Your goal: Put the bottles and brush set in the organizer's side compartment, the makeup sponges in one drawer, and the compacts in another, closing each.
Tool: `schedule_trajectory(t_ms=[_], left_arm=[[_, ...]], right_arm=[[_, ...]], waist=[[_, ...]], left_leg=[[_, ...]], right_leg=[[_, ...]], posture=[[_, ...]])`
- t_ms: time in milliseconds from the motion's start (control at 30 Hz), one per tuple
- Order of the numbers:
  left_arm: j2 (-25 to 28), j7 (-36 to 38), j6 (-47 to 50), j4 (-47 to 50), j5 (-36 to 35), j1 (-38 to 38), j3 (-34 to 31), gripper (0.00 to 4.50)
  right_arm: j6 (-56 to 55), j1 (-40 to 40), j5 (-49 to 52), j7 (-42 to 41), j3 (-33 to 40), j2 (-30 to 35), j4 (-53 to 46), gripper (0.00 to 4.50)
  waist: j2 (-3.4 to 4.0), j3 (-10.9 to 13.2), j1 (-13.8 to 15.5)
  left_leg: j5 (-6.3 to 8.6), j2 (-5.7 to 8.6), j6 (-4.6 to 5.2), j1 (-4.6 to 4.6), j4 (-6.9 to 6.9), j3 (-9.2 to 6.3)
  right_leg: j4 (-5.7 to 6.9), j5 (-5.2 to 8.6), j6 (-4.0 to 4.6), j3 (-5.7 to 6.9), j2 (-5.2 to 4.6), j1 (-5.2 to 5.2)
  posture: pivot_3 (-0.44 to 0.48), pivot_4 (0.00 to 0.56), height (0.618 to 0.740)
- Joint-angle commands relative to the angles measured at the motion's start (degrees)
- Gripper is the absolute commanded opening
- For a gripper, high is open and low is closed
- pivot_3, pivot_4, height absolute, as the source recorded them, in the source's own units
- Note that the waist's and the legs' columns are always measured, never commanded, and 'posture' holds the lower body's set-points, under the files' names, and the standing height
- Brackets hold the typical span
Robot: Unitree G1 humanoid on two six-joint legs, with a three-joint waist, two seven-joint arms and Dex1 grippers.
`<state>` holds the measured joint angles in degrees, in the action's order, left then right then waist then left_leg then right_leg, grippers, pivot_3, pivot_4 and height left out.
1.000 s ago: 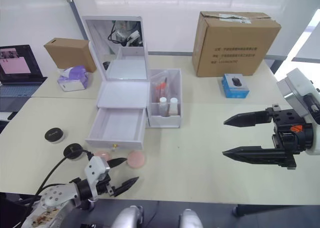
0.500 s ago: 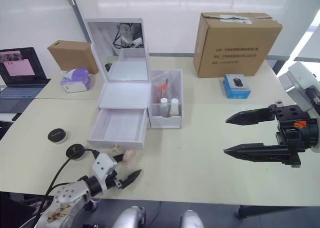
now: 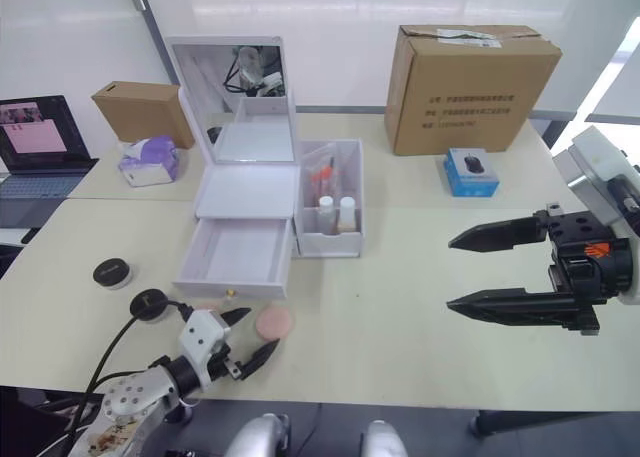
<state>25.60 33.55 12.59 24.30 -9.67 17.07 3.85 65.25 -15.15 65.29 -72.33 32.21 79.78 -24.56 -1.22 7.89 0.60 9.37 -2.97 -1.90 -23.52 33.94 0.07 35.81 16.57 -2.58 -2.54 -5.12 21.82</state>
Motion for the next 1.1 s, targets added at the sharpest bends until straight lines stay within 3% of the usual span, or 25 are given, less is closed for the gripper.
schedule_trajectory(t_ms=[33,467,567,667,700,800,900,1100], left_arm=[[-0.05,0.31,-0.37,2.3,-0.94,0.33,0.37,4.47],[-4.29,-2.27,1.7,-2.91,2.89,-5.44,7.37,4.47],[-4.68,-3.15,2.47,-2.68,3.11,-5.65,7.24,3.93],[-4.45,-3.32,2.78,-2.37,3.06,-6.02,7.06,3.01],[-4.36,-3.36,2.8,-2.26,3.1,-6.09,7.04,2.95],[-2.32,-1.96,2.78,0.79,1.09,-4.29,4.24,2.95],[0.33,2.16,3.11,5.0,-5.71,-0.27,-0.83,2.95],[9.33,11.91,5.1,15.16,-17.76,14.95,-10.64,2.95]], right_arm=[[-1.91,-1.78,-0.18,-0.02,-0.46,0.13,0.64,4.5],[-0.87,-4.28,-0.29,-0.43,-2.18,2.02,1.71,4.5],[-2.27,-2.25,-3.28,-1.42,-1.28,1.61,2.95,4.5],[-4.13,1.03,-7.14,-4.23,-0.22,1.26,4.66,4.5],[-4.63,1.96,-8.01,-5.17,0.11,1.25,4.92,4.5],[-6.7,3.35,-9.96,-7.2,0.04,1.01,5.59,4.5],[-9.32,1.59,-10.39,-7.66,-2.88,0.34,6.1,4.5],[-11.27,-5.78,-9.16,-5.58,-11.38,-3.24,5.58,4.5]], waist=[[0.01,-0.01,0.13],[0.04,-0.03,0.18],[0.05,-0.05,0.21],[0.06,-0.06,0.21],[0.07,-0.06,0.19],[0.06,-0.06,0.08],[0.06,-0.05,-0.53],[-0.04,0.04,-1.34]], left_leg=[[0.0,0.0,0.0,-0.02,0.0,-0.01],[0.0,0.01,0.01,-0.03,0.01,-0.01],[0.0,0.02,0.01,-0.04,0.03,-0.01],[-0.01,0.02,0.01,-0.02,0.11,-0.01],[-0.01,0.02,0.02,-0.01,0.12,-0.01],[-0.02,0.01,0.03,0.01,0.13,-0.02],[-0.02,-0.03,0.03,0.07,0.13,-0.06],[0.02,-0.1,-0.03,0.25,0.02,-0.05]], right_leg=[[0.0,0.0,0.0,0.01,0.0,0.01],[0.01,0.0,-0.01,0.0,0.01,-0.02],[0.01,0.0,-0.02,0.0,0.01,-0.07],[0.01,0.01,-0.04,0.0,0.01,-0.13],[0.02,0.02,-0.07,0.0,0.02,-0.15],[0.05,0.03,-0.08,0.0,0.02,-0.2],[0.08,0.03,-0.08,-0.04,0.11,-0.39],[0.04,0.15,0.01,-0.03,0.08,-0.2]], posture=[[0.0,0.15,0.74],[0.0,0.15,0.74],[0.0,0.15,0.74],[0.0,0.15,0.74],[0.0,0.15,0.74],[0.0,0.15,0.74],[0.0,0.15,0.74],[0.0,0.15,0.74]])
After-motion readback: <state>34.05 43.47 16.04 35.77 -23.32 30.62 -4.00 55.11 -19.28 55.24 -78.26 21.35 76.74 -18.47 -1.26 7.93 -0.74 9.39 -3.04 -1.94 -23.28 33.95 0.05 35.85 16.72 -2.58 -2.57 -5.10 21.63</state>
